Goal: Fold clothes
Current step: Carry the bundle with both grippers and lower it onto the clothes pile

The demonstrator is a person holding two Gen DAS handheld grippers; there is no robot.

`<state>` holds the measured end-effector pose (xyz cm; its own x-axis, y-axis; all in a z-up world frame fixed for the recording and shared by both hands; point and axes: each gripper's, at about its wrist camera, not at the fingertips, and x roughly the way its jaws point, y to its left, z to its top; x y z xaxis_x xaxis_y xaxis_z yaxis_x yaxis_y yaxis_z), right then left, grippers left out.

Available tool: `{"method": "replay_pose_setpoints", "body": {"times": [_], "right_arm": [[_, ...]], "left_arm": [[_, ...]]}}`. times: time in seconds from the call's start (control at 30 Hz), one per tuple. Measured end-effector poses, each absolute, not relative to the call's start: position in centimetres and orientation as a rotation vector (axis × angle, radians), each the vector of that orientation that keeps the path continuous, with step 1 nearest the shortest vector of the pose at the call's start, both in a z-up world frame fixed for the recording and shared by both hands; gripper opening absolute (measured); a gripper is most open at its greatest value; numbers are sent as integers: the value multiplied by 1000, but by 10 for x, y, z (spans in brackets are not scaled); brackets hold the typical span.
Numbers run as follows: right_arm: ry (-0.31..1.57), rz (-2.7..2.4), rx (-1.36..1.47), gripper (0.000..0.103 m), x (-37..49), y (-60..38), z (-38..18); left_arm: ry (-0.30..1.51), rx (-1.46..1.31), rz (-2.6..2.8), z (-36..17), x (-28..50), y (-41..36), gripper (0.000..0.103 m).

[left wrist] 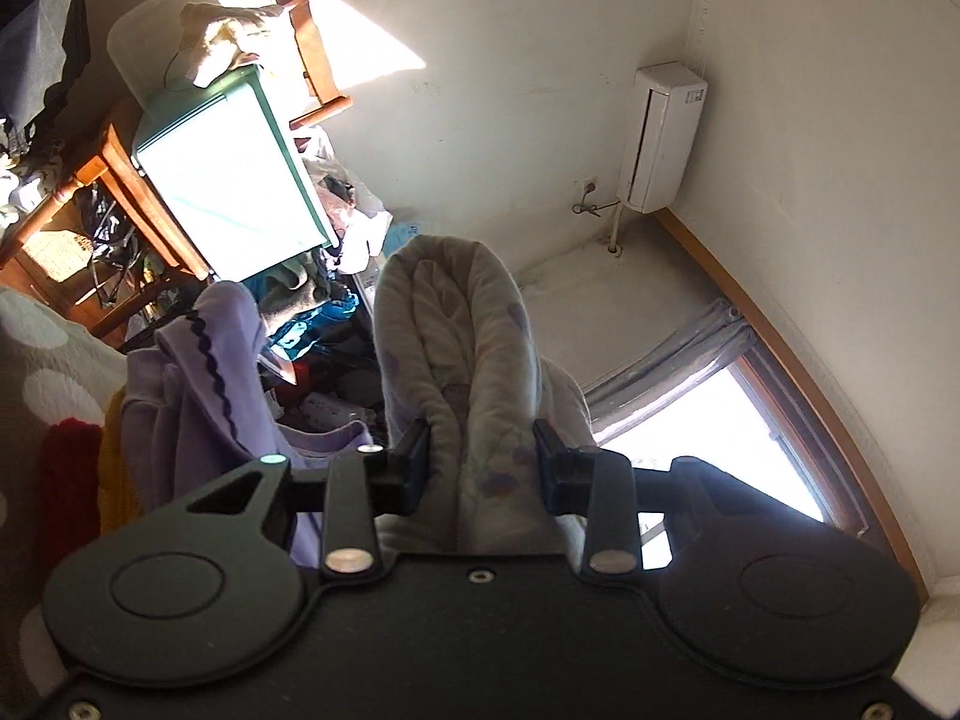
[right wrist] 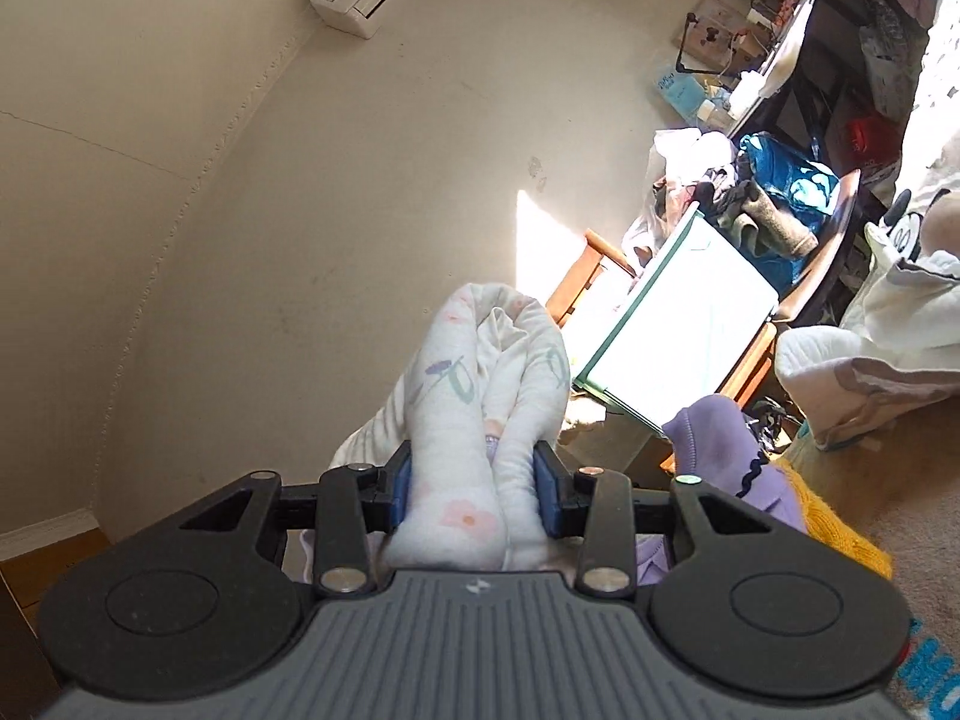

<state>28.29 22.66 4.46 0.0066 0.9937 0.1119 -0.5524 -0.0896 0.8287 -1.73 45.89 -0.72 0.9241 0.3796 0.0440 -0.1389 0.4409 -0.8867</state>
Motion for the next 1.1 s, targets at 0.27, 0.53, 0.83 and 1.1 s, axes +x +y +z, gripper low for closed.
{"method": "replay_pose_setpoints", "body": {"times": [0.27, 0.53, 0.83, 1.1], "right_arm": [[901, 1240, 655, 42, 299, 249, -43], [860, 1219, 624, 57, 287, 249, -1], [733, 1167, 561, 63, 269, 207, 26], [645, 1041, 289, 86, 209, 175, 58]], "left_arm": [[-56, -1069, 410, -49, 20, 475, 36], [-108, -1055, 441, -24, -7, 474, 64], [-112, -942, 498, -1, -34, 449, 70], [77, -717, 593, 31, -50, 401, 100]]}}
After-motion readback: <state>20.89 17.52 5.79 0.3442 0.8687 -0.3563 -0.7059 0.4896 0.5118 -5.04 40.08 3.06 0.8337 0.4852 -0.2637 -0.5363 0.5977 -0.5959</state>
